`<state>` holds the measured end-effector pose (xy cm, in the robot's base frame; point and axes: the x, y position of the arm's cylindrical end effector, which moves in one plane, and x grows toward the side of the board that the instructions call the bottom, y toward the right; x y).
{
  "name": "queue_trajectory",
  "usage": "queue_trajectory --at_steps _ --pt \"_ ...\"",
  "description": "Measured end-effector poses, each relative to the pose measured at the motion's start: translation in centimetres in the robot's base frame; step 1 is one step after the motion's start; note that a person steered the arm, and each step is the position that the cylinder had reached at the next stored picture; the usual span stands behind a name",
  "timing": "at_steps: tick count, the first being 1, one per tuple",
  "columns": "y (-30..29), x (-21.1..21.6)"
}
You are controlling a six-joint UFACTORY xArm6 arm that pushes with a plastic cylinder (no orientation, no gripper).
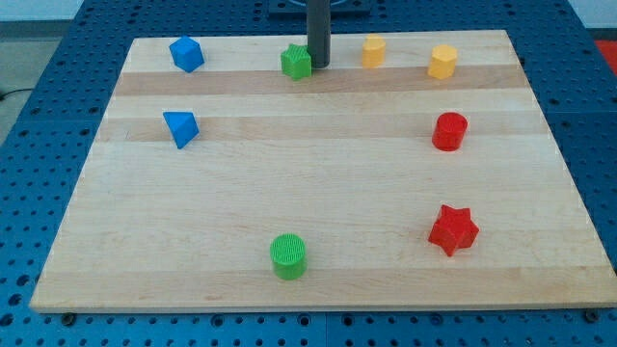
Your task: Slide the yellow heart towards the yellow hexagon
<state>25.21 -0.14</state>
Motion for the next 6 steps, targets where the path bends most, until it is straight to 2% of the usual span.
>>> queue_trajectory --at_steps 2,4,5,6 --pt "3.8 0.0" --pt "4.4 -3.6" --pt "9.1 -3.7" --pt "9.8 -1.7"
